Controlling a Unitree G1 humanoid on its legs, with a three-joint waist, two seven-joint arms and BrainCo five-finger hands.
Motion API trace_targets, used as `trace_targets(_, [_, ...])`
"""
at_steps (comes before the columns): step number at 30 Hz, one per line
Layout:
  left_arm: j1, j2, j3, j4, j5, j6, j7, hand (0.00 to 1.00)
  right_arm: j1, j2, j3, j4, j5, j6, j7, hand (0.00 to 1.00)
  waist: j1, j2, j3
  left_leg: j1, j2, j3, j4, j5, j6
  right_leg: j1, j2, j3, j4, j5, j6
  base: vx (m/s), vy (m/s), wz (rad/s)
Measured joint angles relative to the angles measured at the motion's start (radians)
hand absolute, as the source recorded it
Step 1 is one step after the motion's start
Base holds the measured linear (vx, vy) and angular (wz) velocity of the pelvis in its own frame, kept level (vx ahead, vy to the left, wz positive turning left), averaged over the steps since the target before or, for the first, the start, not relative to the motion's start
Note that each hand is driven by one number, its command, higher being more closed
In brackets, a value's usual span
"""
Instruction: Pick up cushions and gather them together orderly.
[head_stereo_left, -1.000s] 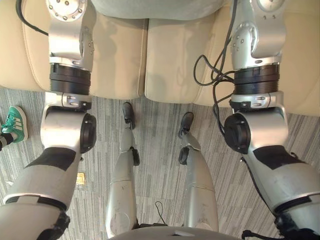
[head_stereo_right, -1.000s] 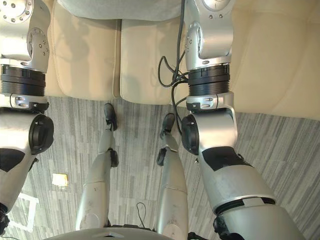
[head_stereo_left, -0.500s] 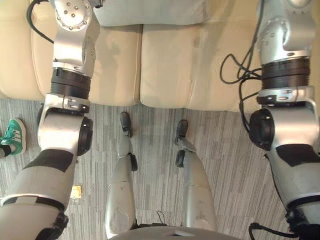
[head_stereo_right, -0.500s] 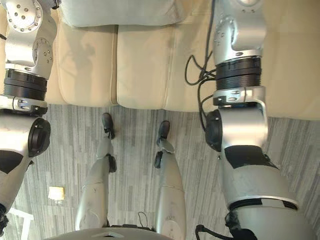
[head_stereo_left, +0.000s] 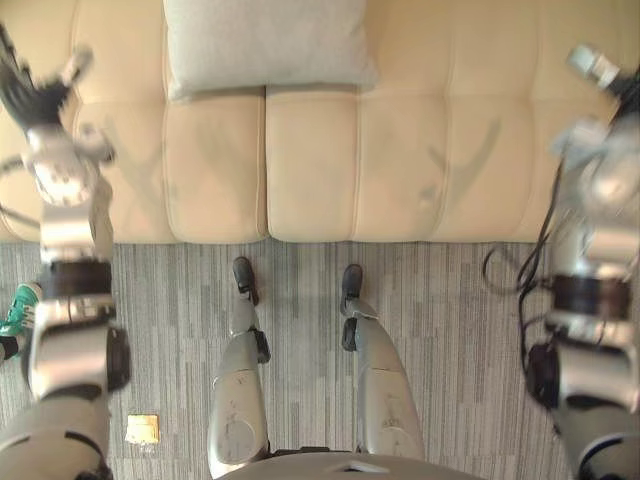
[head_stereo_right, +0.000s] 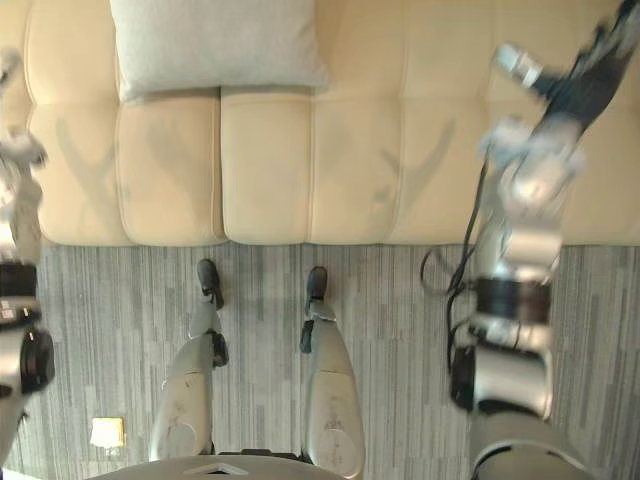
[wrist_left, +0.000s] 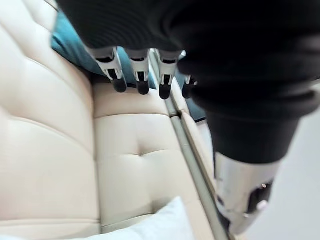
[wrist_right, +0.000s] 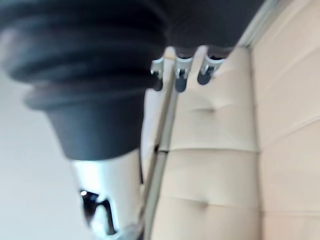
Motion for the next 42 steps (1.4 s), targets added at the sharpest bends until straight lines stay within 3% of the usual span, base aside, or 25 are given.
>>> trace_targets(3, [0.25,-0.141,0.006,-0.041,0.021,-0.012,-0.052,0.0,0.249,0.157,0.045,-0.028,-0.103,0.003,0.075,0.0,-0.002,-0.002,-0.021,0.079,0.0,0.001,0.0,-0.035,-0.008,0.074,-0.001,0.001,0.006,-0.034,0.0,0.08,-0.09,-0.02])
trace_targets(8, [0.547,-0.358,-0.001,0.193,0.062,-0.003,-0.139,0.0,0.531,0.364,0.198,0.099,-0.276,0.009,0.192,0.0,0.01,-0.006,-0.141,0.197,0.001,0.027,0.0,-0.093,-0.017,0.188,0.005,0.019,-0.033,-0.066,0.004,0.09,-0.047,-0.13])
trace_targets(10, [0.611,-0.428,0.029,0.303,0.074,0.002,-0.164,0.0,0.59,0.409,0.228,0.201,-0.317,0.013,0.226,0.0,0.013,-0.007,-0.185,0.241,0.001,0.032,0.012,-0.114,-0.014,0.25,0.005,0.019,-0.064,-0.066,0.005,0.09,0.005,-0.1])
trace_targets(14, [0.685,-0.492,0.063,0.508,0.127,0.026,-0.2,0.0,0.653,0.455,0.262,0.385,-0.428,0.017,0.261,0.0,0.017,-0.012,-0.274,0.306,0.001,0.042,0.027,-0.156,-0.021,0.343,0.005,0.023,-0.126,-0.059,0.011,0.1,0.021,-0.06])
trace_targets(17, [0.705,-0.511,0.077,0.57,0.182,0.03,-0.226,0.0,0.665,0.467,0.263,0.501,-0.507,0.028,0.276,0.0,0.026,-0.013,-0.307,0.347,0.0,0.06,0.025,-0.169,-0.023,0.388,0.007,0.04,-0.163,-0.046,0.014,0.07,0.029,-0.17])
trace_targets(26, [0.69,-0.511,0.055,0.613,0.223,0.036,-0.248,0.0,0.665,0.49,0.194,0.648,-0.517,0.052,0.276,0.0,0.025,-0.022,-0.339,0.453,-0.006,0.127,0.045,-0.212,-0.033,0.474,0.01,0.108,-0.199,-0.02,0.023,0.04,0.021,-0.24])
trace_targets(30, [0.676,-0.498,0.053,0.61,0.225,0.036,-0.248,0.0,0.642,0.491,0.182,0.648,-0.498,0.052,0.274,0.0,0.027,-0.037,-0.327,0.447,0.005,0.174,0.159,-0.287,-0.033,0.472,0.012,0.17,-0.2,0.003,0.025,-0.03,0.027,-0.44])
trace_targets(31, [0.663,-0.49,0.047,0.608,0.224,0.037,-0.247,0.0,0.631,0.492,0.182,0.647,-0.486,0.053,0.273,0.0,0.021,-0.049,-0.317,0.418,0.014,0.186,0.229,-0.325,-0.023,0.467,0.011,0.172,-0.213,0.006,0.012,-0.11,0.033,-0.41])
trace_targets(33, [0.654,-0.488,0.037,0.604,0.224,0.037,-0.248,0.0,0.623,0.493,0.182,0.648,-0.486,0.056,0.273,0.0,0.023,-0.055,-0.313,0.394,0.022,0.184,0.269,-0.351,-0.007,0.462,0.005,0.134,-0.234,-0.011,-0.06,-0.09,0.036,-0.36])
trace_targets(34, [0.655,-0.499,0.034,0.589,0.225,0.038,-0.247,0.0,0.61,0.484,0.18,0.647,-0.484,0.057,0.271,0.0,0.033,-0.018,-0.315,0.388,0.044,0.167,0.244,-0.343,0.016,0.448,-0.004,0.042,-0.161,-0.06,-0.115,-0.09,0.034,-0.33])
trace_targets(35, [0.658,-0.494,0.029,0.574,0.224,0.038,-0.246,0.0,0.603,0.489,0.181,0.649,-0.473,0.056,0.265,0.0,0.025,-0.031,-0.303,0.386,0.052,0.174,0.267,-0.337,0.023,0.397,-0.04,-0.018,0.096,-0.099,-0.094,-0.06,0.017,-0.19])
trace_targets(36, [0.657,-0.487,0.024,0.569,0.224,0.038,-0.244,0.0,0.605,0.496,0.184,0.654,-0.466,0.055,0.266,0.0,0.022,-0.044,-0.3,0.383,0.048,0.168,0.28,-0.334,0.019,0.395,-0.055,-0.034,0.177,-0.108,-0.084,-0.05,-0.029,0.13])
trace_targets(37, [0.646,-0.456,0.008,0.55,0.225,0.038,-0.245,0.0,0.597,0.517,0.181,0.692,-0.463,0.056,0.266,0.0,0.025,-0.087,-0.304,0.367,0.027,0.163,0.333,-0.352,0.013,0.385,-0.084,-0.072,0.251,-0.131,-0.052,-0.02,-0.022,0.08])
trace_targets(38, [0.644,-0.454,0.009,0.546,0.224,0.038,-0.245,0.0,0.593,0.522,0.18,0.703,-0.462,0.056,0.266,0.0,0.025,-0.093,-0.305,0.356,0.029,0.154,0.346,-0.363,0.011,0.385,-0.074,-0.08,0.241,-0.12,-0.034,-0.15,0.009,-0.11])
trace_targets(39, [0.648,-0.464,0.009,0.55,0.225,0.039,-0.246,0.0,0.574,0.524,0.18,0.718,-0.46,0.051,0.265,0.0,0.034,-0.056,-0.315,0.332,0.033,0.123,0.316,-0.363,0.017,0.421,-0.042,-0.073,0.119,-0.1,0.002,-0.17,-0.017,-0.18])
trace_targets(40, [0.648,-0.479,0.019,0.548,0.225,0.038,-0.247,0.0,0.556,0.525,0.161,0.725,-0.459,0.053,0.265,0.0,0.032,-0.062,-0.313,0.332,0.031,0.145,0.282,-0.311,0.026,0.433,-0.073,-0.075,0.288,-0.2,0.007,-0.16,-0.028,0.02])
trace_targets(42, [0.643,-0.473,0.003,0.548,0.225,0.038,-0.245,0.0,0.558,0.525,0.161,0.739,-0.459,0.052,0.265,0.0,0.03,-0.086,-0.312,0.327,-0.003,0.13,0.268,-0.281,0.039,0.493,-0.103,-0.083,0.348,-0.233,0.016,-0.07,-0.094,0.11])
